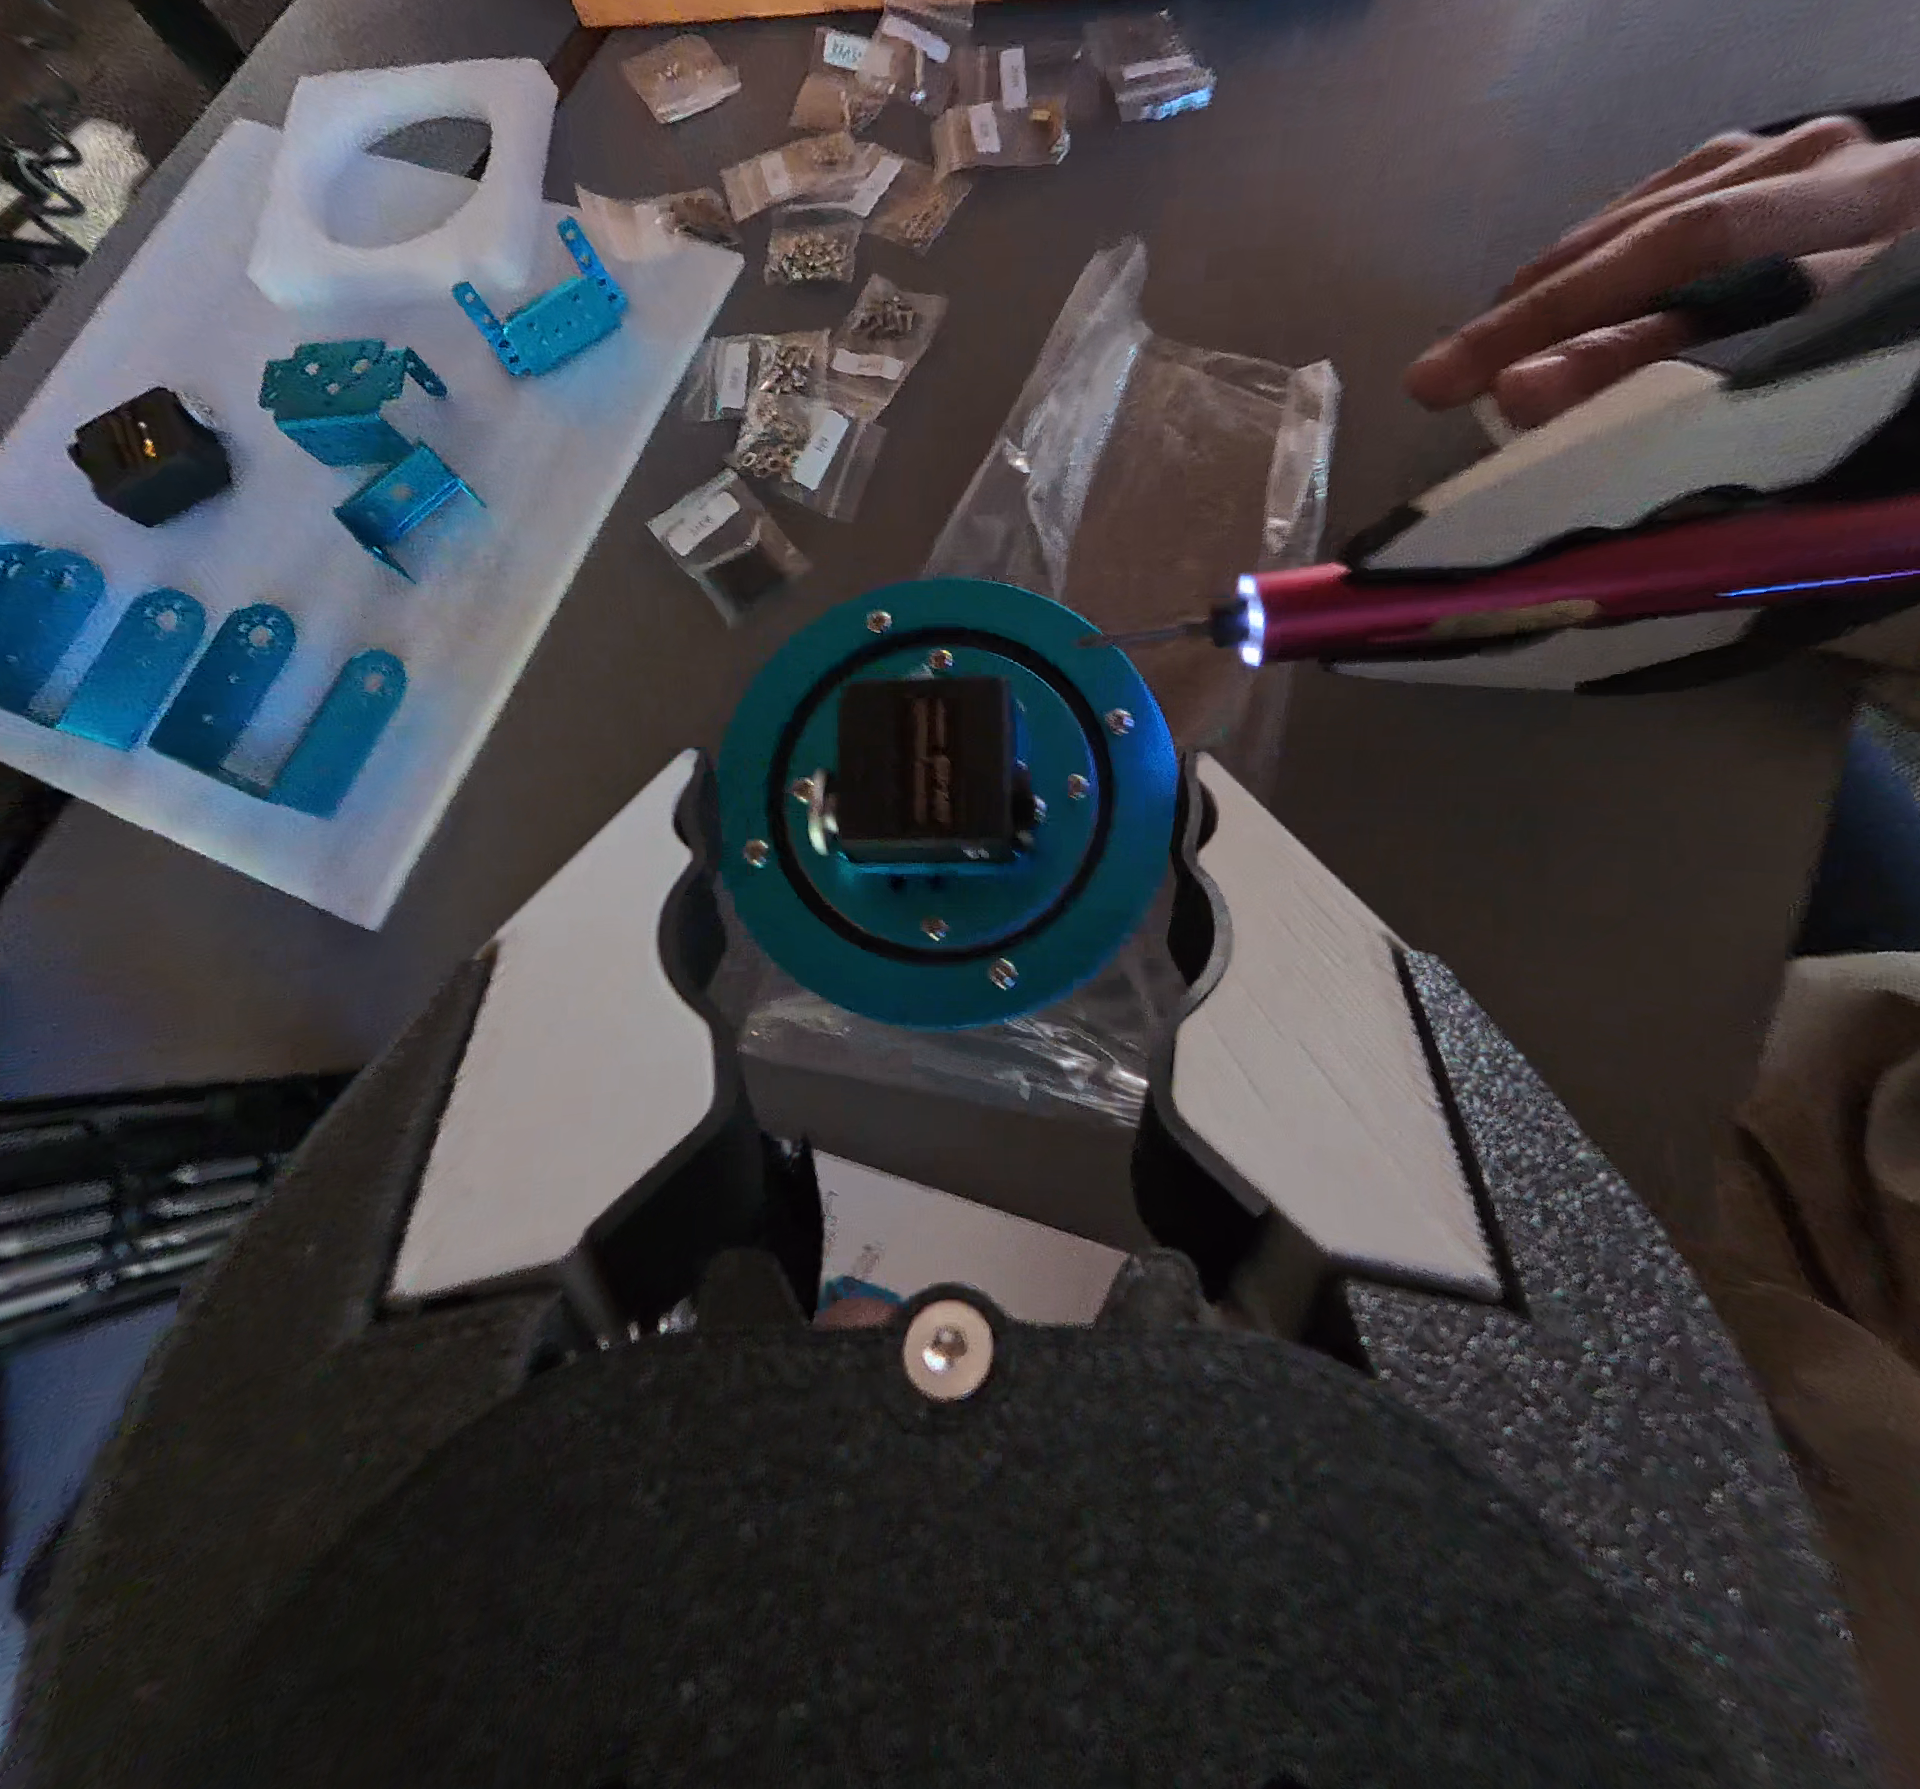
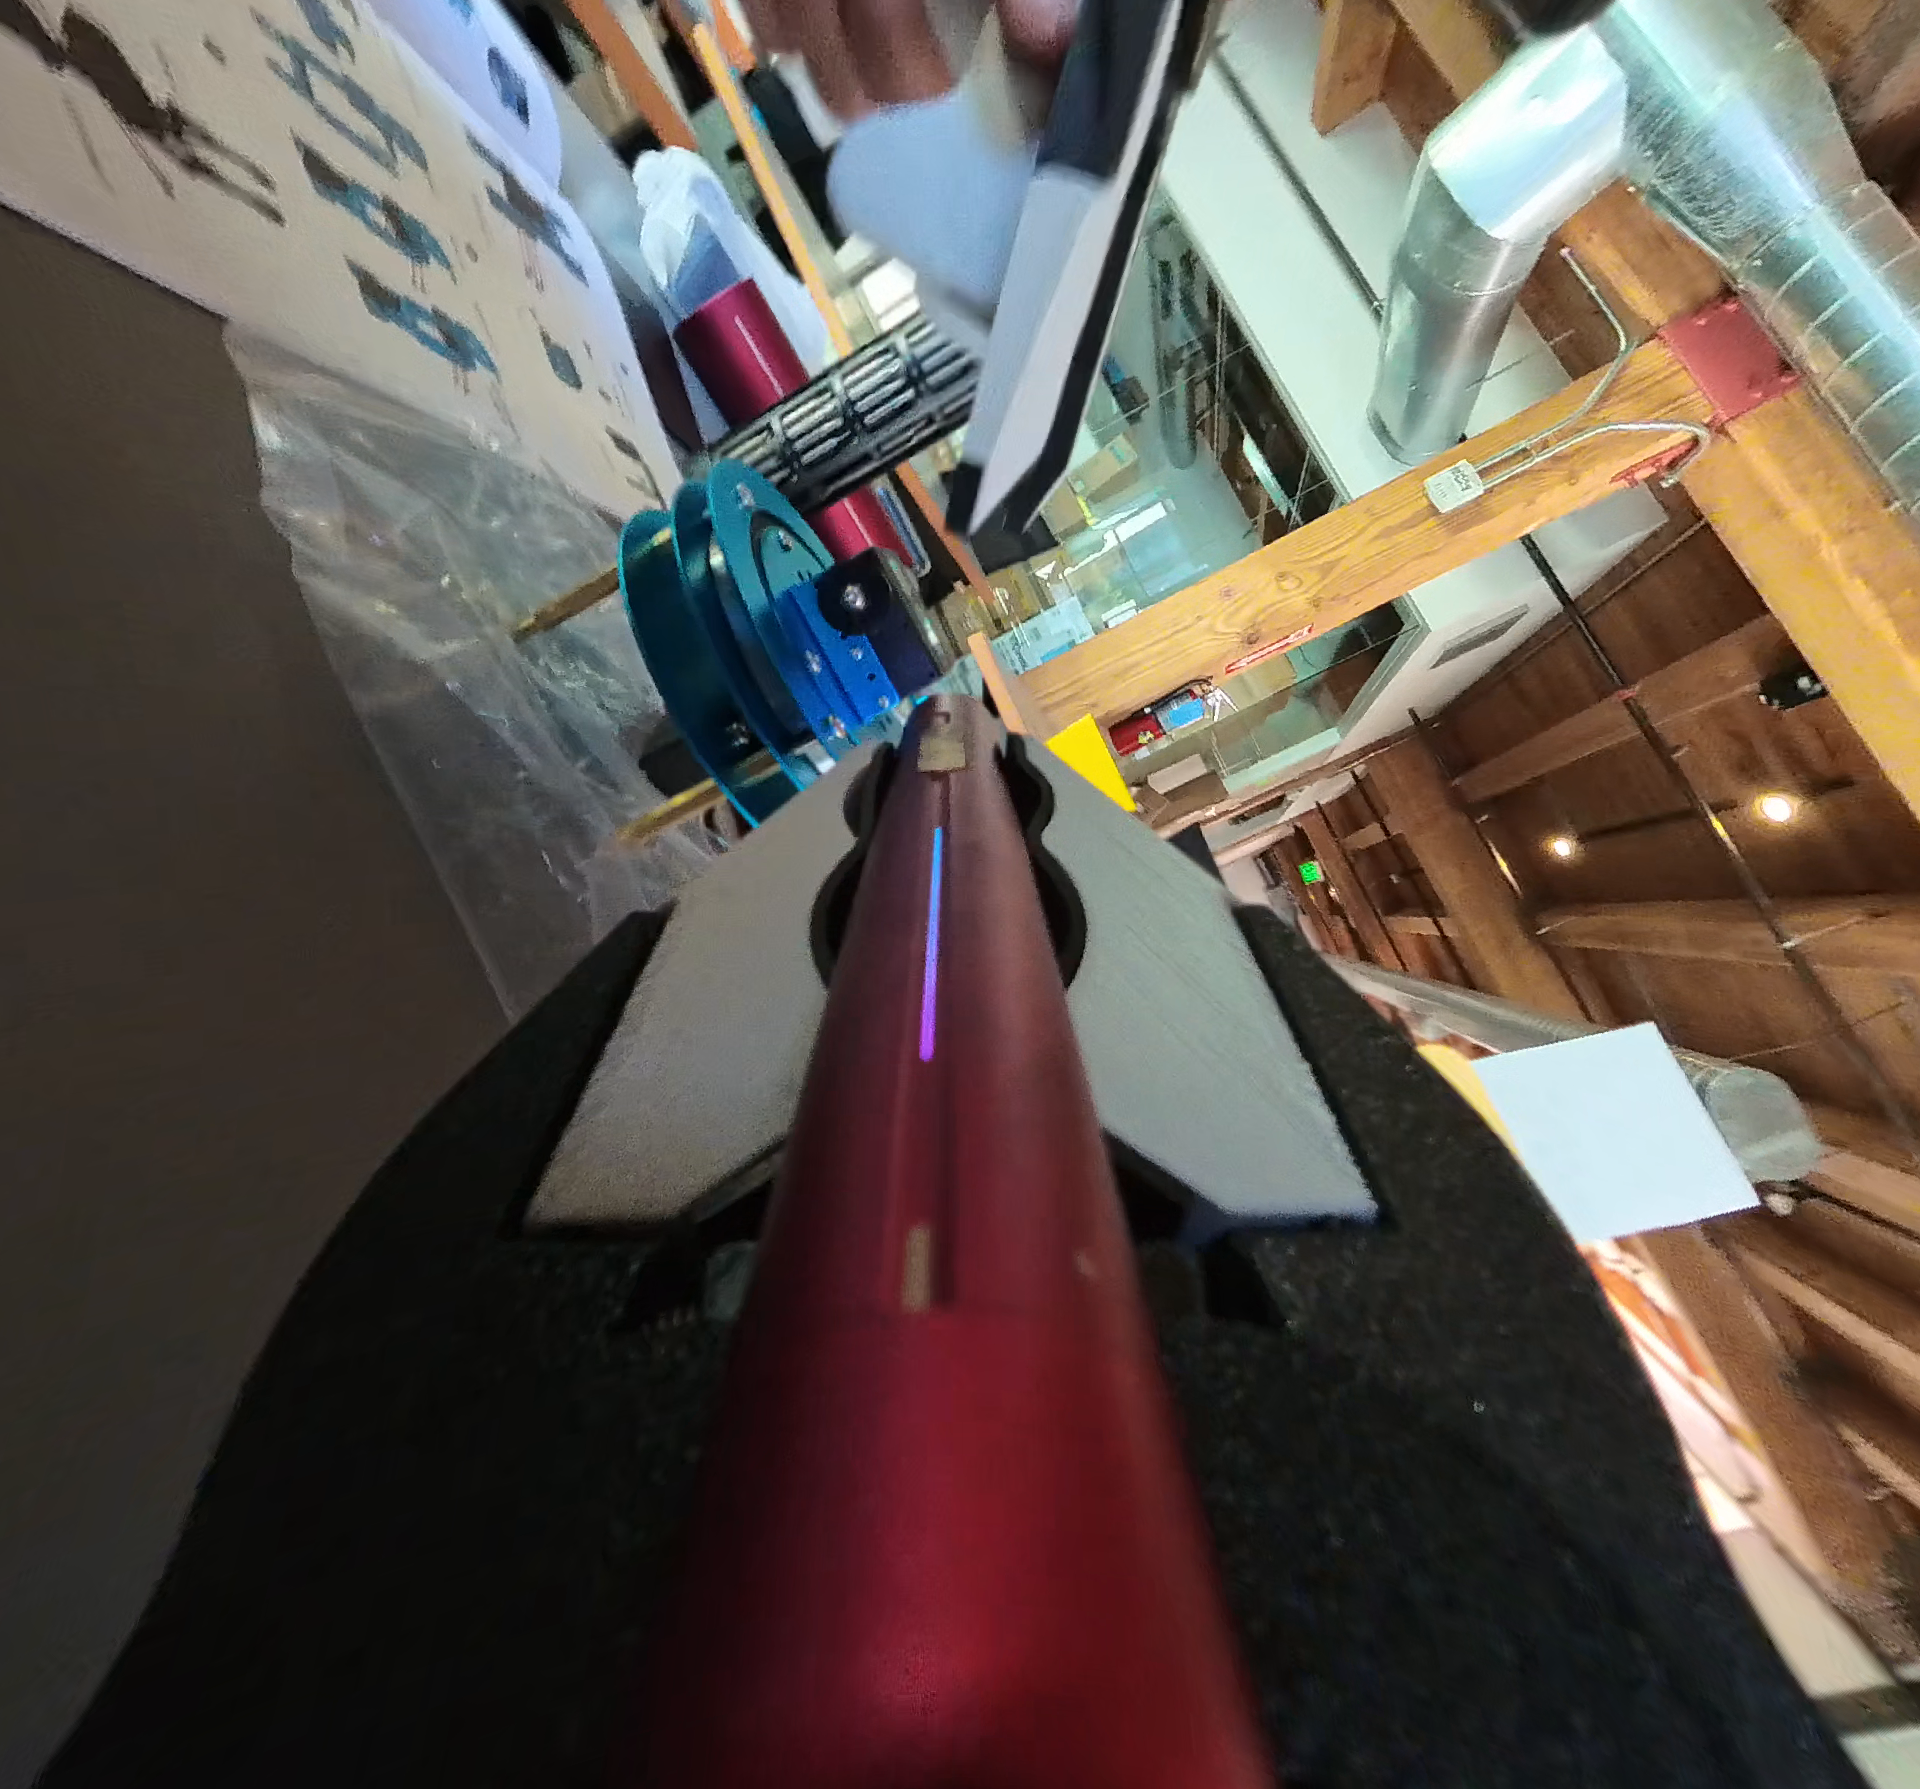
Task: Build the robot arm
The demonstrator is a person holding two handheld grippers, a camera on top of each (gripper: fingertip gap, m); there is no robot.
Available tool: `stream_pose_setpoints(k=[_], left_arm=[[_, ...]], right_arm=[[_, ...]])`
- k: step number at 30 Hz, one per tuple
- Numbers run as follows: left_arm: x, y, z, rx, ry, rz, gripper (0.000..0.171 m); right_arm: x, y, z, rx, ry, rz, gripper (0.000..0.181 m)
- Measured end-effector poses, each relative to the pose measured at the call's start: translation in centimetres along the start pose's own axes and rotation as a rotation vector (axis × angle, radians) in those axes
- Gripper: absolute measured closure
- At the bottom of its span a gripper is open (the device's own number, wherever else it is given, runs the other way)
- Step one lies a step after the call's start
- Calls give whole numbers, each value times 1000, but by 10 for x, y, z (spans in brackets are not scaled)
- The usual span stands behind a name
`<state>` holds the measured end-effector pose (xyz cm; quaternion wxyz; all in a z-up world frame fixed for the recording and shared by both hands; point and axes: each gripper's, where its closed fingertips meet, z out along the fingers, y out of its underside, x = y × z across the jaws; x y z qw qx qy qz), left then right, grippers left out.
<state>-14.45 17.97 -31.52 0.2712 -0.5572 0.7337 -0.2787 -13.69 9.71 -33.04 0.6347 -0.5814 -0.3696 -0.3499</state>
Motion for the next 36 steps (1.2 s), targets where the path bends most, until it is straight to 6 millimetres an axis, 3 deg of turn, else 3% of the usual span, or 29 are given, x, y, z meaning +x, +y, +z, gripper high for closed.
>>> stream_pose_setpoints(k=[5, 11, 36], left_arm=[[-2, 13, 30, -115, 113, -49, 86], [10, 18, 44, -127, 191, -50, 91], [13, 20, 45, -145, 211, -34, 100]], right_arm=[[-9, -1, 4, 4, 1, 4, 161], [-16, 0, 10, 9, -29, 17, 162], [-14, 2, 12, -5, -30, 38, 162]])
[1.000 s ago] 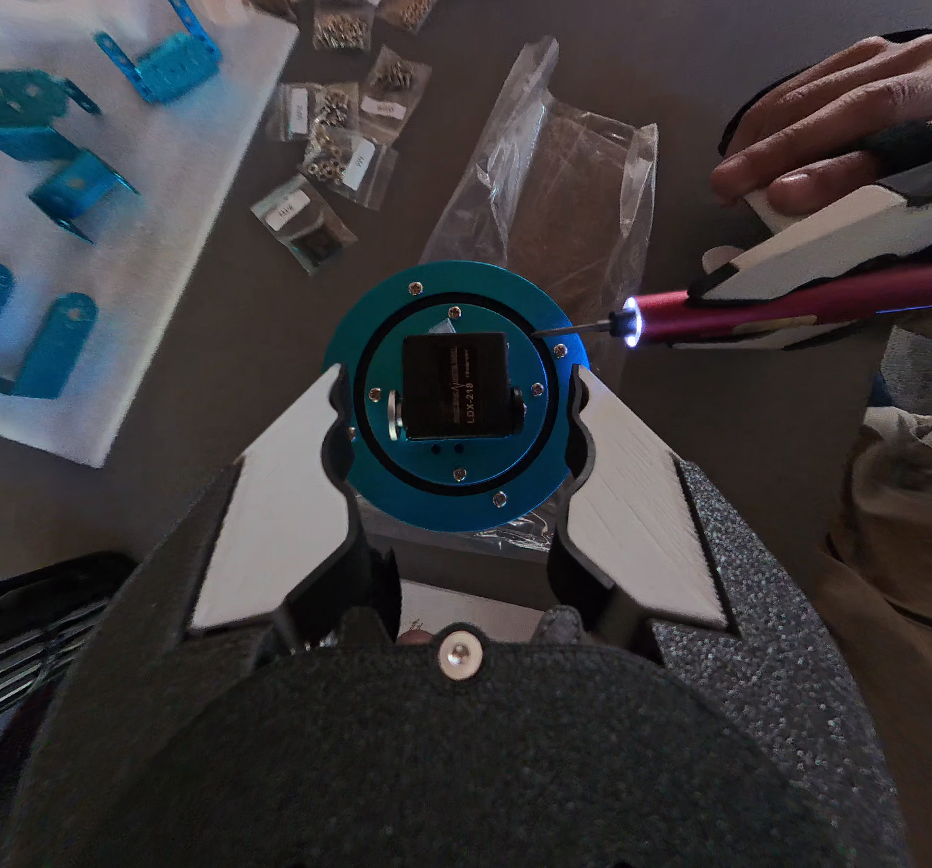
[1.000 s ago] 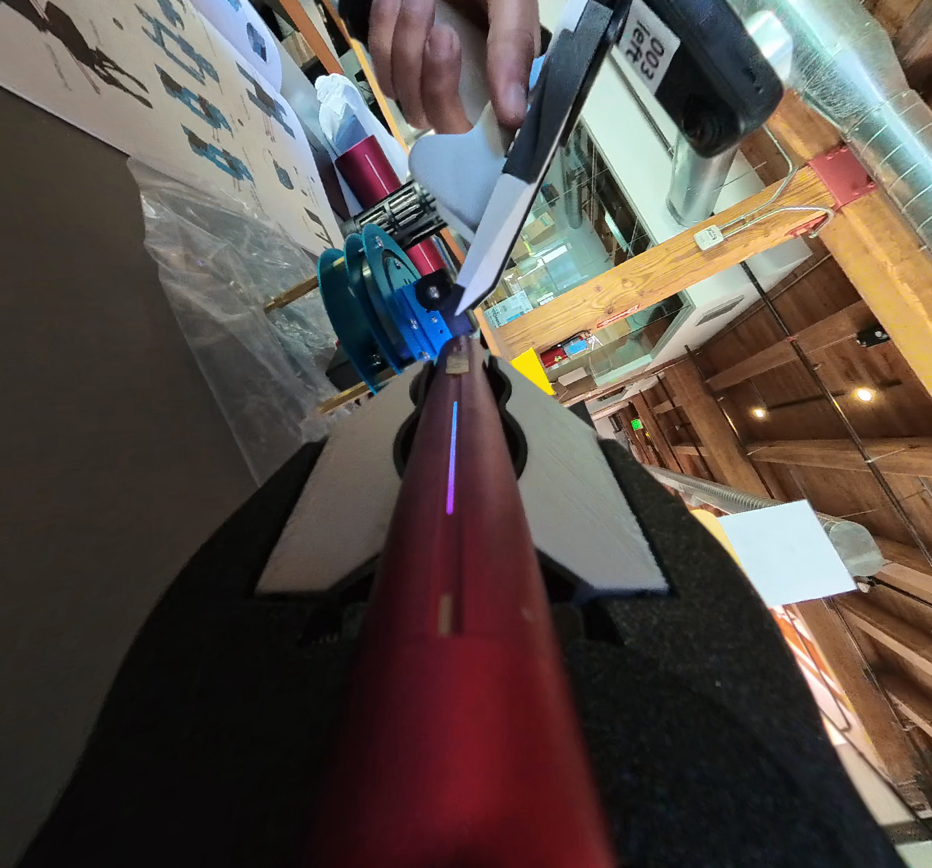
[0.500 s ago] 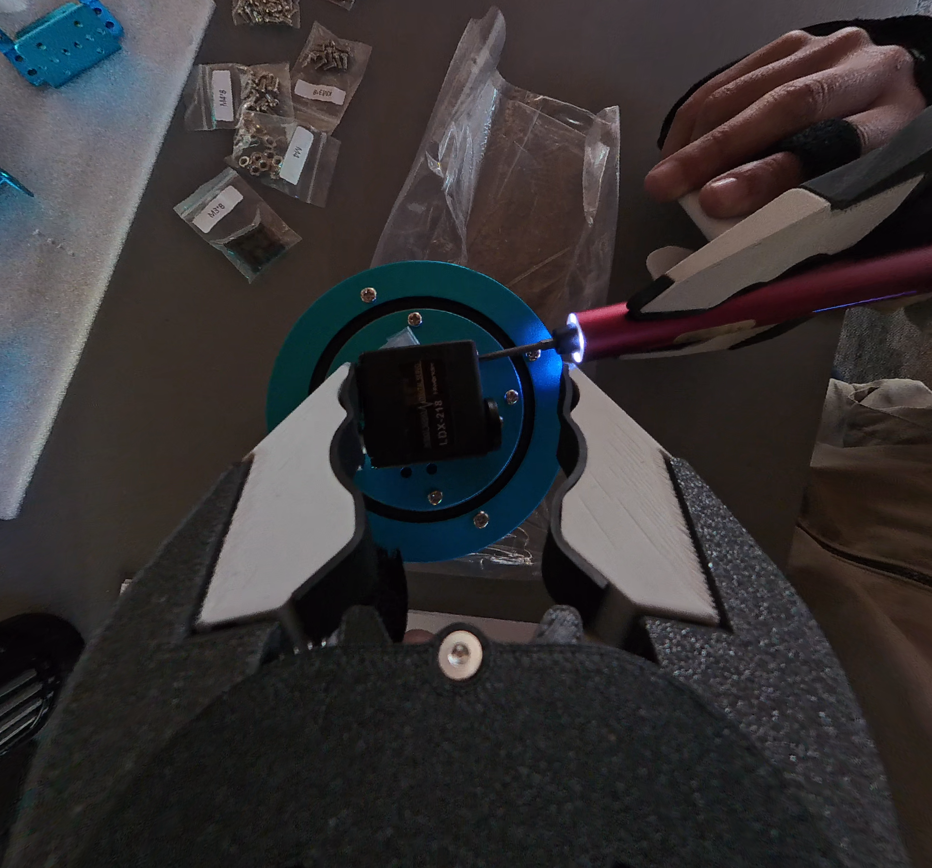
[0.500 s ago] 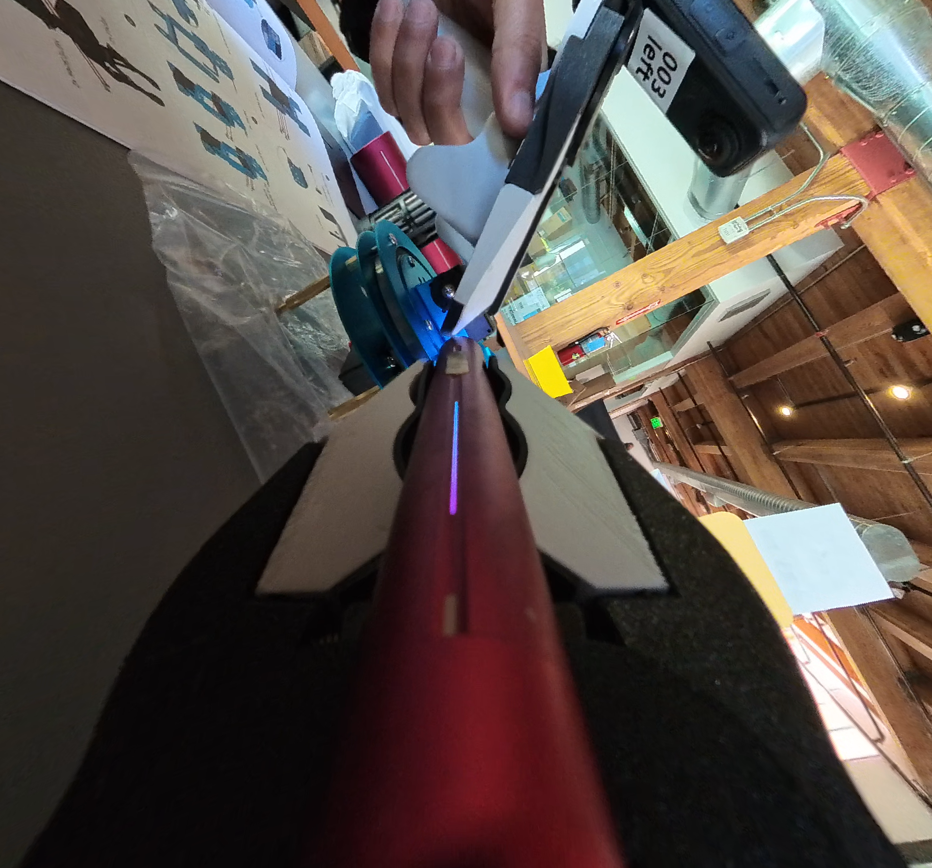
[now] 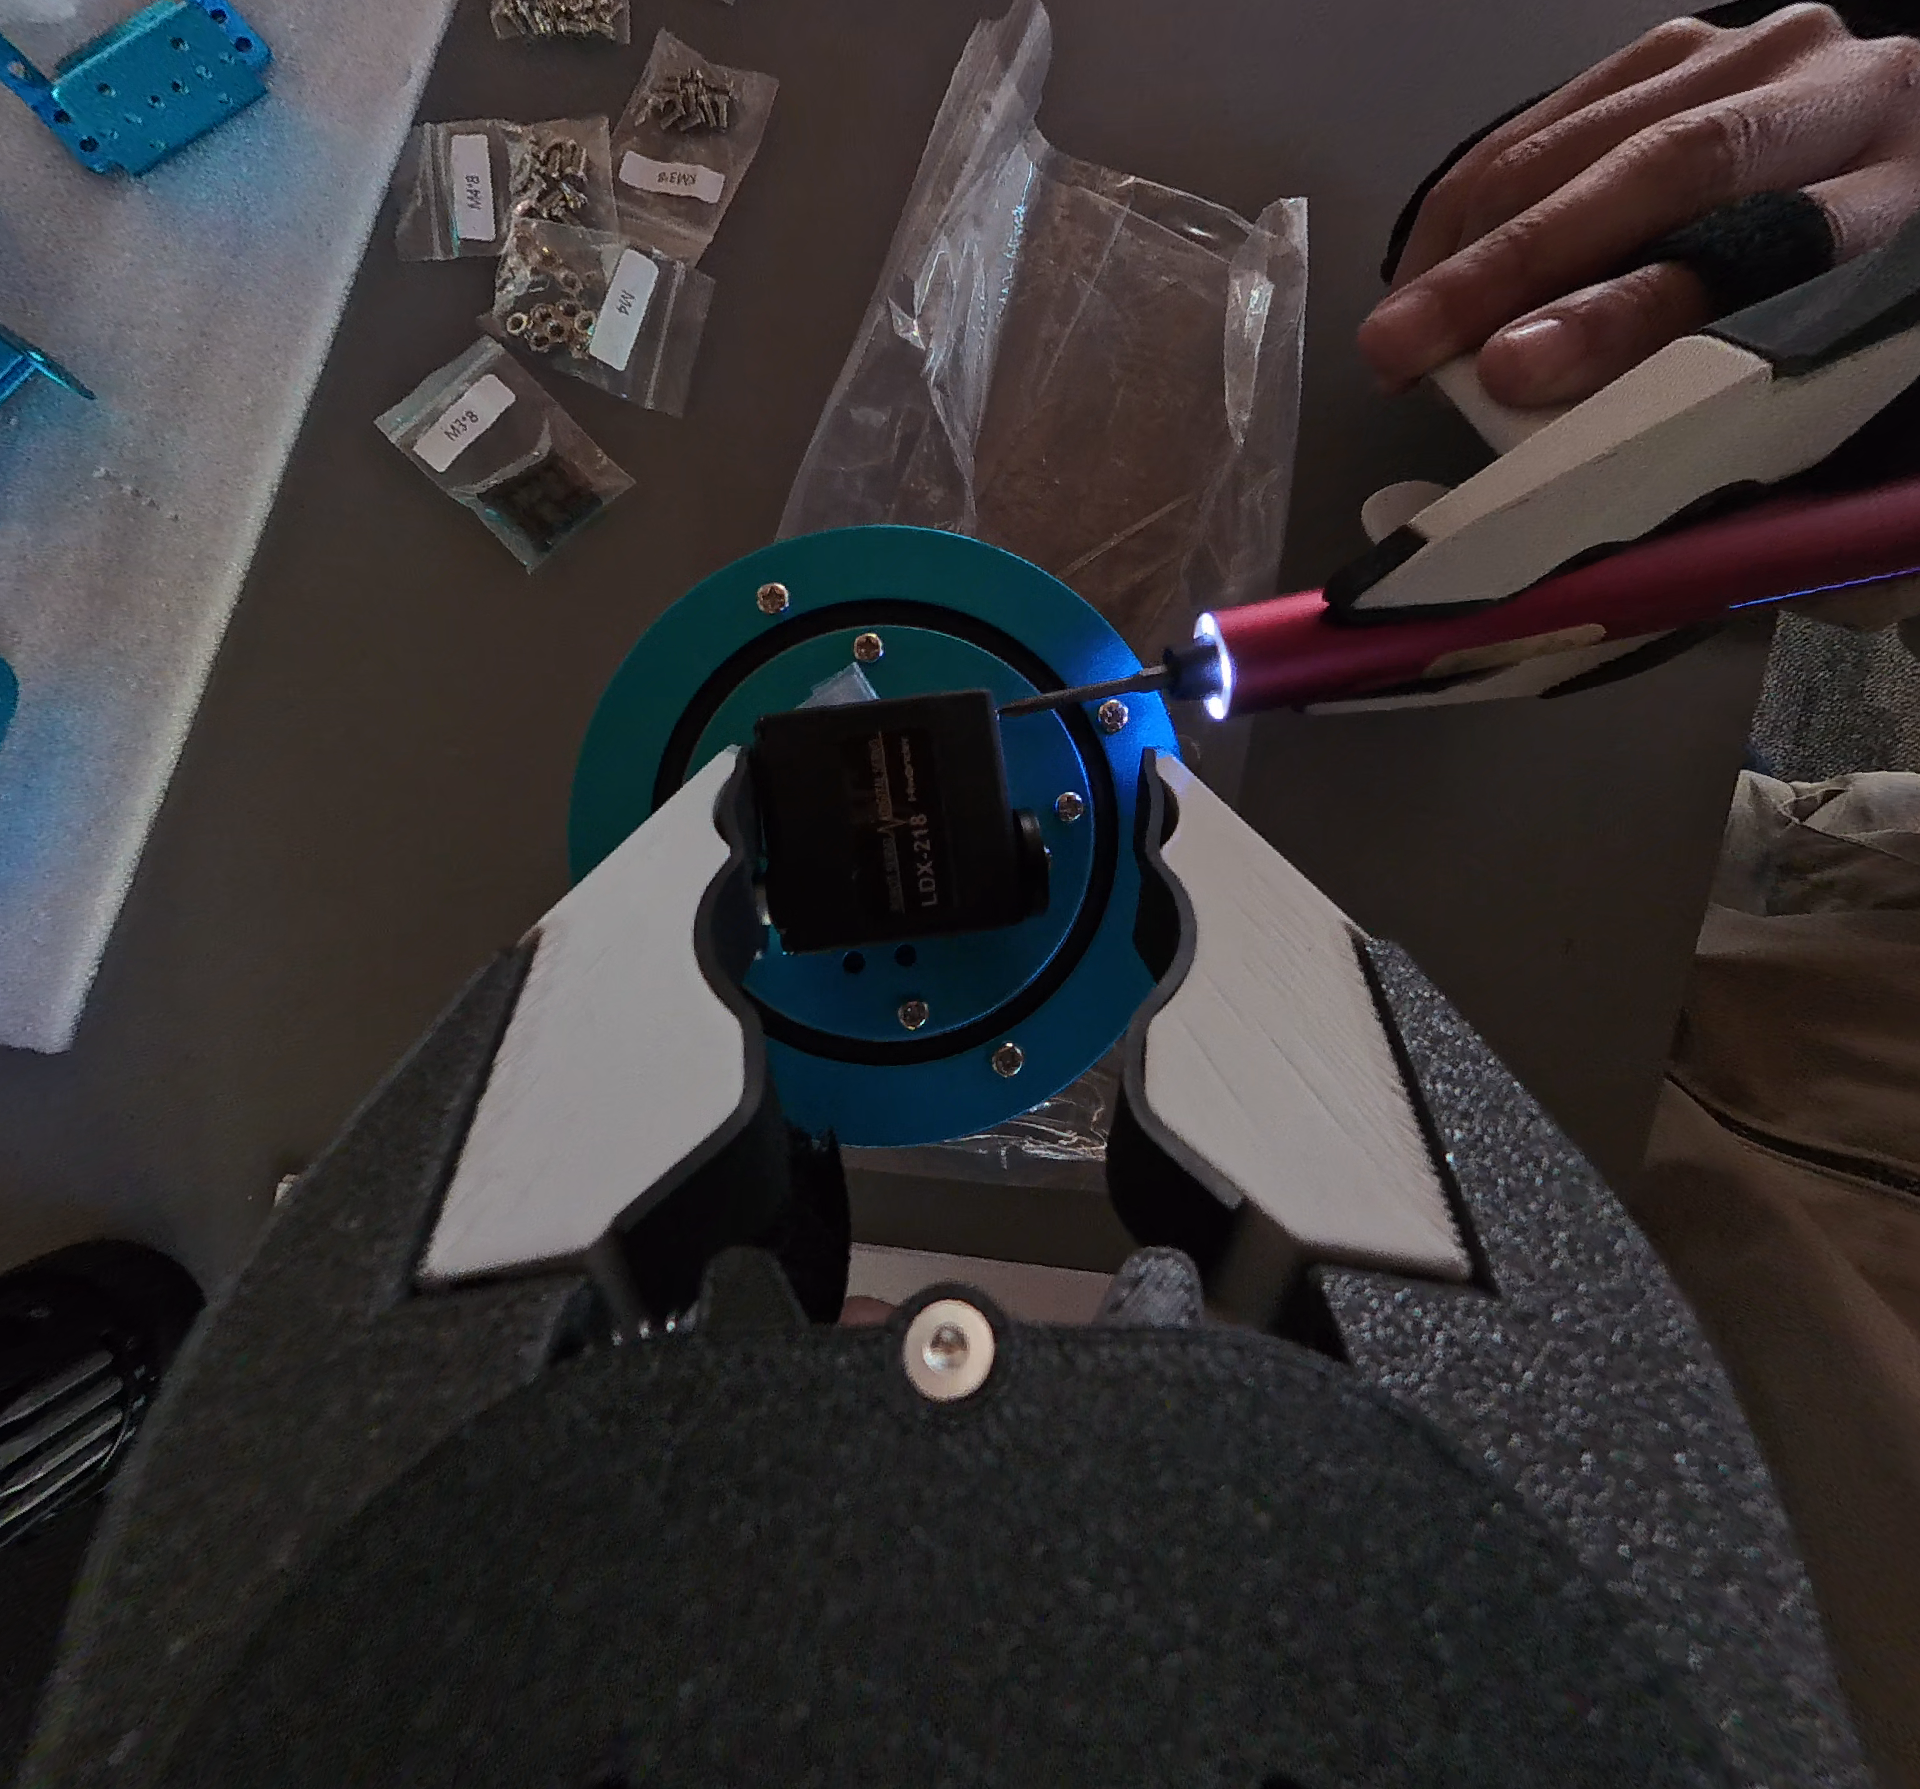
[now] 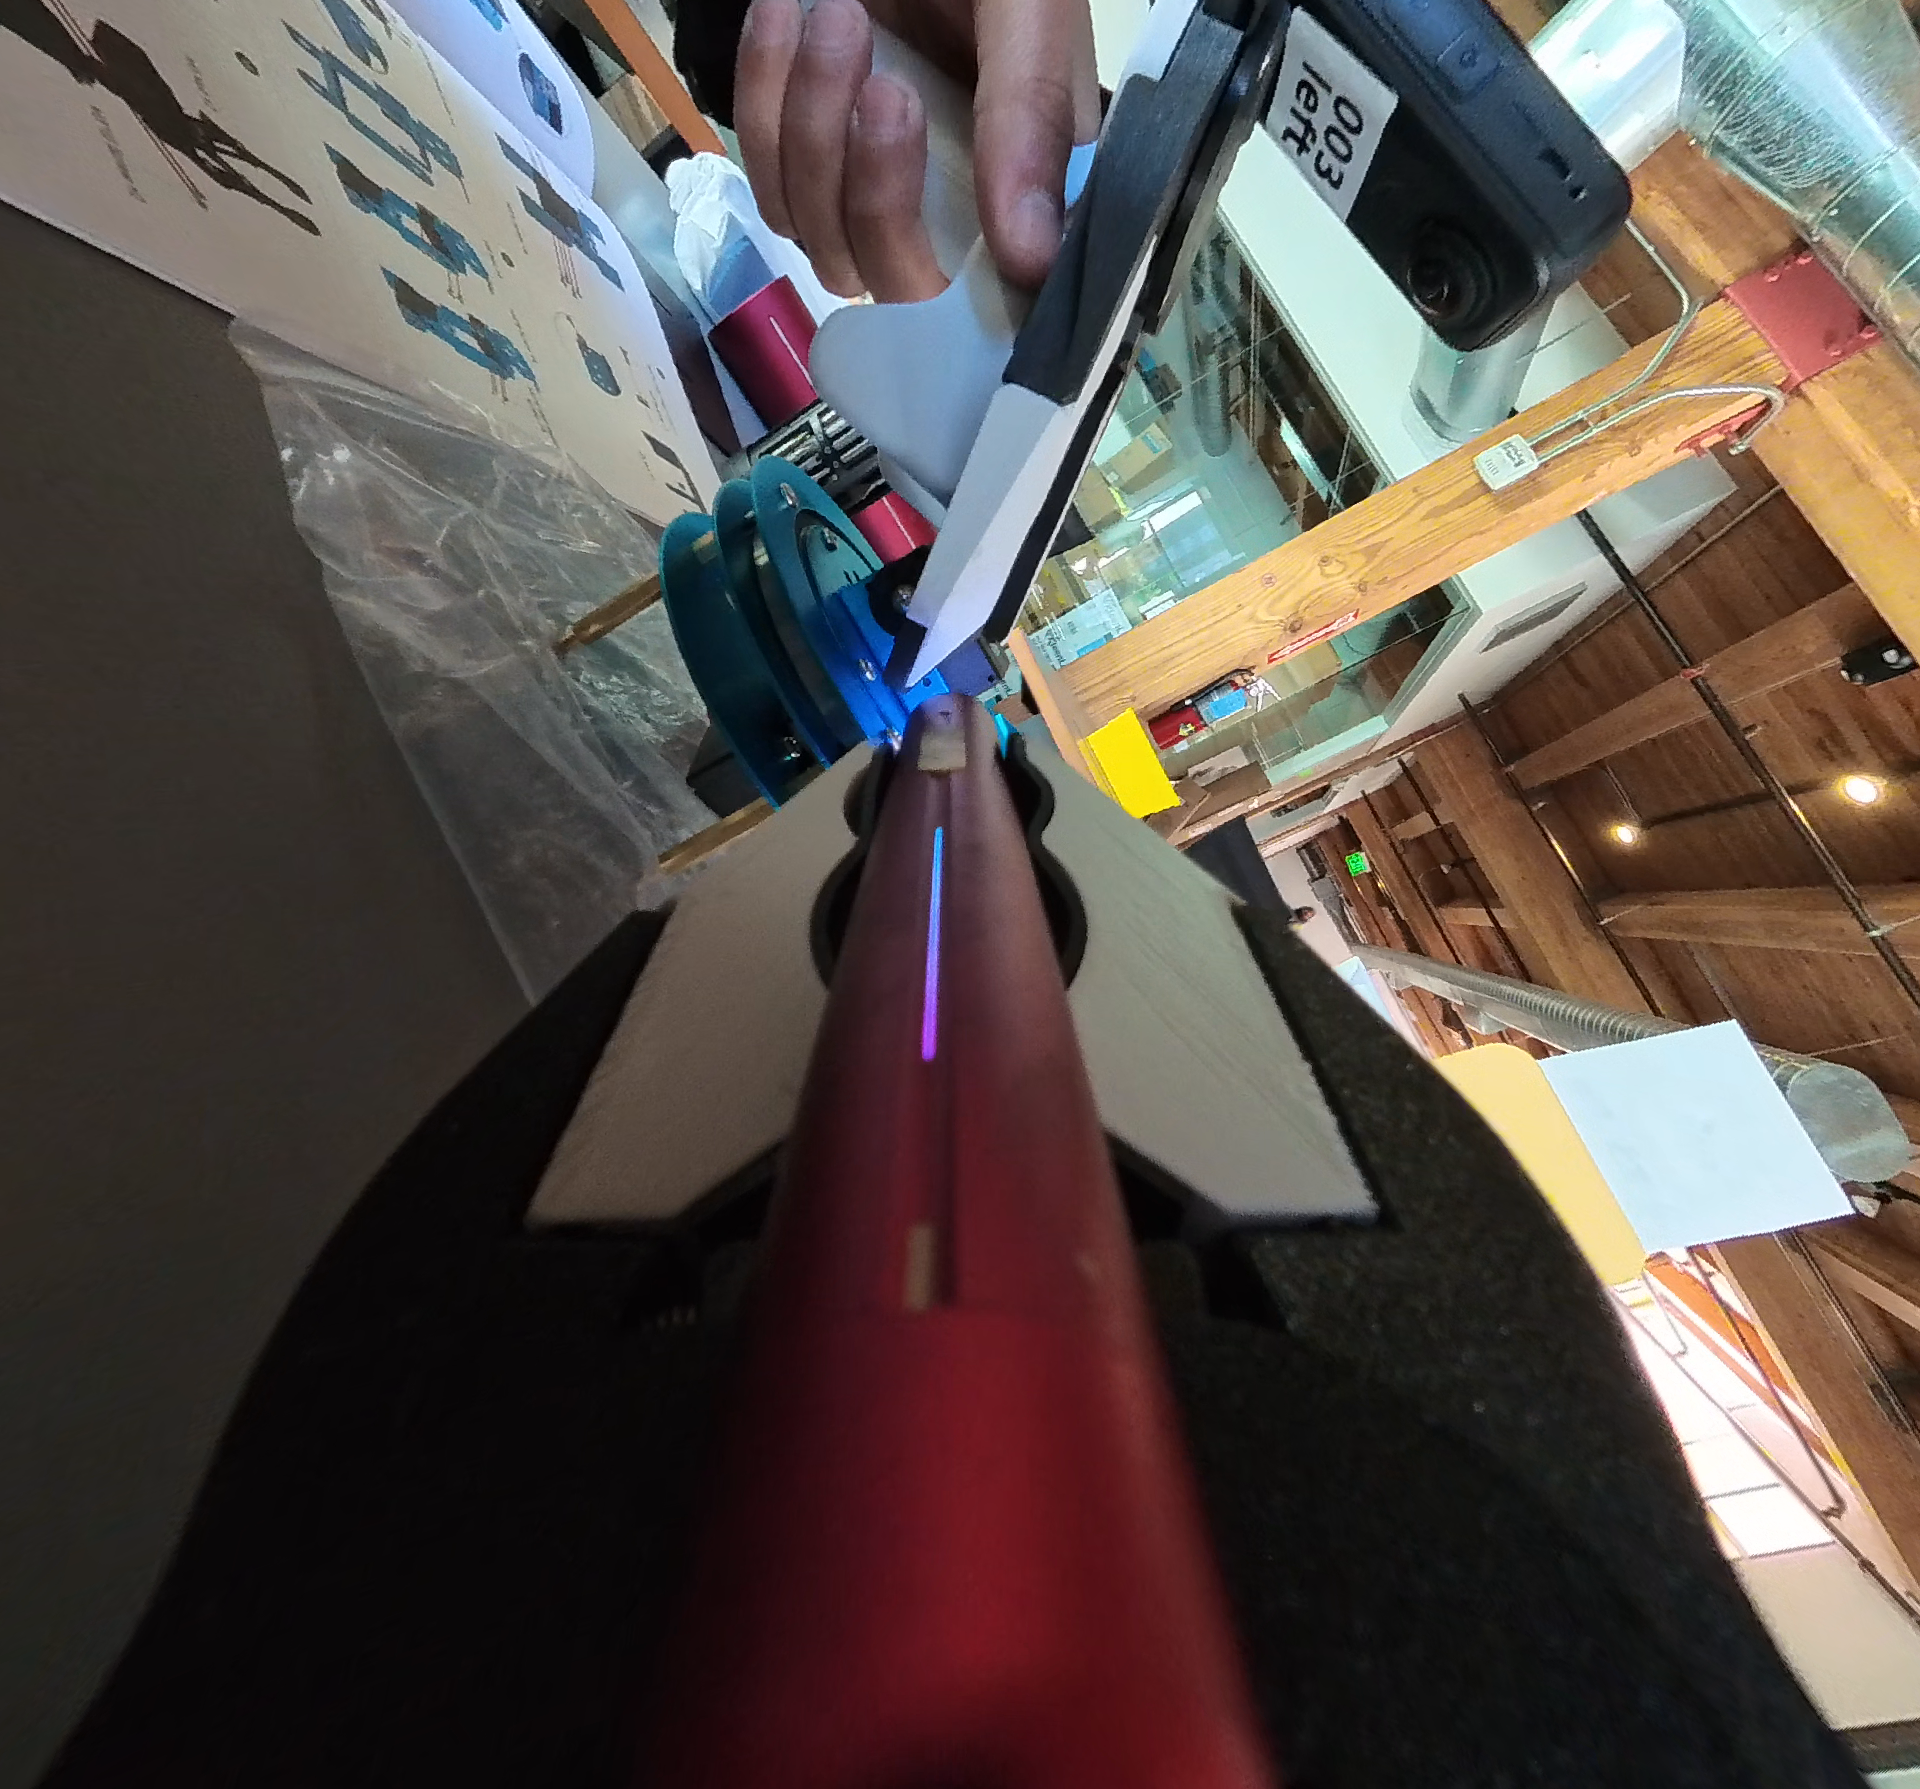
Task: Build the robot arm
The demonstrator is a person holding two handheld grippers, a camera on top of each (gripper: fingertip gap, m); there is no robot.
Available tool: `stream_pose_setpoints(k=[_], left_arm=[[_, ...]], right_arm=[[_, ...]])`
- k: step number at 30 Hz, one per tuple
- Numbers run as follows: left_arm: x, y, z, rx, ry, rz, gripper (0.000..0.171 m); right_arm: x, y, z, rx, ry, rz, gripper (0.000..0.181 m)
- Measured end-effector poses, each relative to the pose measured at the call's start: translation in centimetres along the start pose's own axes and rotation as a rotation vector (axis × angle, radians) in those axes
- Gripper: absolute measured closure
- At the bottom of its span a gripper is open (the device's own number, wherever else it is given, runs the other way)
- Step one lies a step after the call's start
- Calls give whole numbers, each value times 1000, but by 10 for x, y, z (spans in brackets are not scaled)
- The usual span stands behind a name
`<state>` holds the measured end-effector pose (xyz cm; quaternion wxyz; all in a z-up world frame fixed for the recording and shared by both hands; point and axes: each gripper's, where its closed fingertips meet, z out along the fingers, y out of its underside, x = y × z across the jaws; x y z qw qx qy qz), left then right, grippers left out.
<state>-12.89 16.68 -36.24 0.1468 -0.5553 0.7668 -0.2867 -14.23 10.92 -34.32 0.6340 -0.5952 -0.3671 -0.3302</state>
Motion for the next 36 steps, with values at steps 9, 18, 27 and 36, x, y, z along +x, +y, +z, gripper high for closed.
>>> stream_pose_setpoints(k=[9, 18, 27, 36], left_arm=[[-1, 0, 0, -8, -11, 0, 100], [5, 1, -1, -23, 40, 9, 91], [20, 1, 6, -81, 16, -4, 47], [18, 2, 9, -19, -47, 32, 46]], right_arm=[[-1, 1, 0, -3, -9, 3, 162], [-2, 3, 1, 18, -14, -11, 161], [0, 2, 4, 47, -9, 40, 162], [1, 6, 3, 27, -9, 93, 161]])
